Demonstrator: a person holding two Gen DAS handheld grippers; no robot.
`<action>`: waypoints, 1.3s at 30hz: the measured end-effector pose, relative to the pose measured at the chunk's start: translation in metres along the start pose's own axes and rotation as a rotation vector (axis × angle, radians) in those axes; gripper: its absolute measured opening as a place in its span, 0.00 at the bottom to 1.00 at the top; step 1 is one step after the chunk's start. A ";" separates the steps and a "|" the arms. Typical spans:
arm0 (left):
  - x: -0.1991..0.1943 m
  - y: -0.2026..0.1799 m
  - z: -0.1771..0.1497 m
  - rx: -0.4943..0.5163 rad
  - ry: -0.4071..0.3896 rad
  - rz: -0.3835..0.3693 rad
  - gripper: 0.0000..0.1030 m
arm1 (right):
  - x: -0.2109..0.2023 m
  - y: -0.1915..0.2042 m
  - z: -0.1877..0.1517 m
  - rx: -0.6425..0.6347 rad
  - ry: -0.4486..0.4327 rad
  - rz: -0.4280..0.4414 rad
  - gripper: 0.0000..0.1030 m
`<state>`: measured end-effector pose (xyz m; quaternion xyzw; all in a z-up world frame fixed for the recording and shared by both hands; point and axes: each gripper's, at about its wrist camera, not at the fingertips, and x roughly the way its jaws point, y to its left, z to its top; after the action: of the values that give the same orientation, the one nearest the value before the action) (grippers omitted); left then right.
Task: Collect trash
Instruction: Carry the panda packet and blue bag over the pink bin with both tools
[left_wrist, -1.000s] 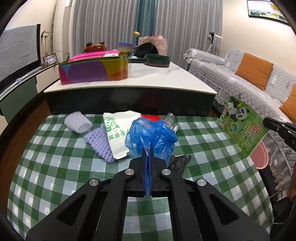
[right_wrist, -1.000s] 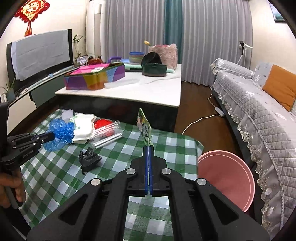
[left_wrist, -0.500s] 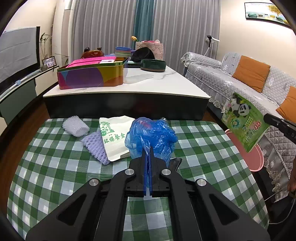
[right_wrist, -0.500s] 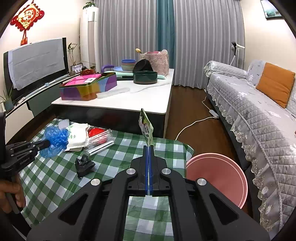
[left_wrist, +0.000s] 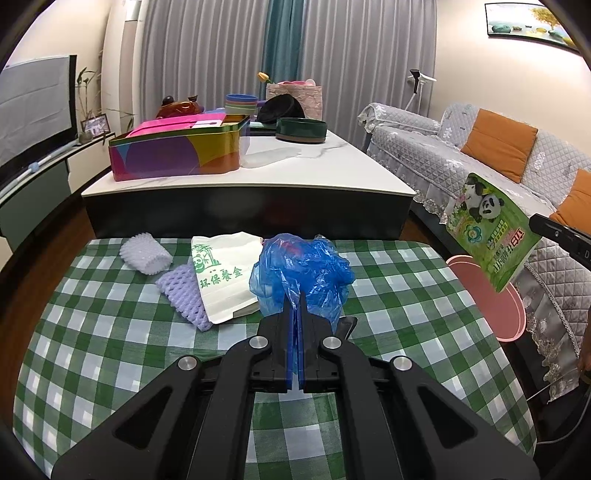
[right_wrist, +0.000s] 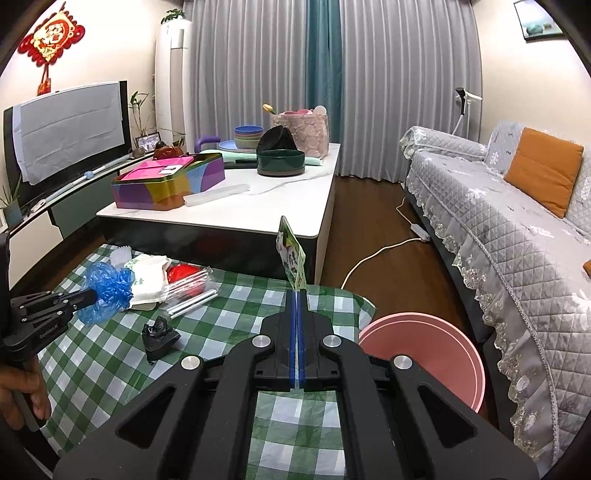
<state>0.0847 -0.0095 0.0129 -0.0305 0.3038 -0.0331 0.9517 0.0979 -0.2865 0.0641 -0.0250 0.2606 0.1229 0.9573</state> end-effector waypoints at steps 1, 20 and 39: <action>0.000 -0.001 0.000 0.001 0.000 -0.001 0.01 | 0.000 0.000 0.000 -0.001 -0.002 -0.001 0.01; 0.002 -0.013 0.005 0.016 -0.010 -0.022 0.01 | -0.014 -0.019 0.013 0.020 -0.035 -0.013 0.01; 0.008 -0.057 0.011 0.074 -0.015 -0.082 0.01 | -0.021 -0.054 0.006 0.050 -0.028 -0.066 0.01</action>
<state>0.0947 -0.0668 0.0217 -0.0079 0.2934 -0.0833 0.9523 0.0969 -0.3431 0.0795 -0.0080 0.2493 0.0853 0.9646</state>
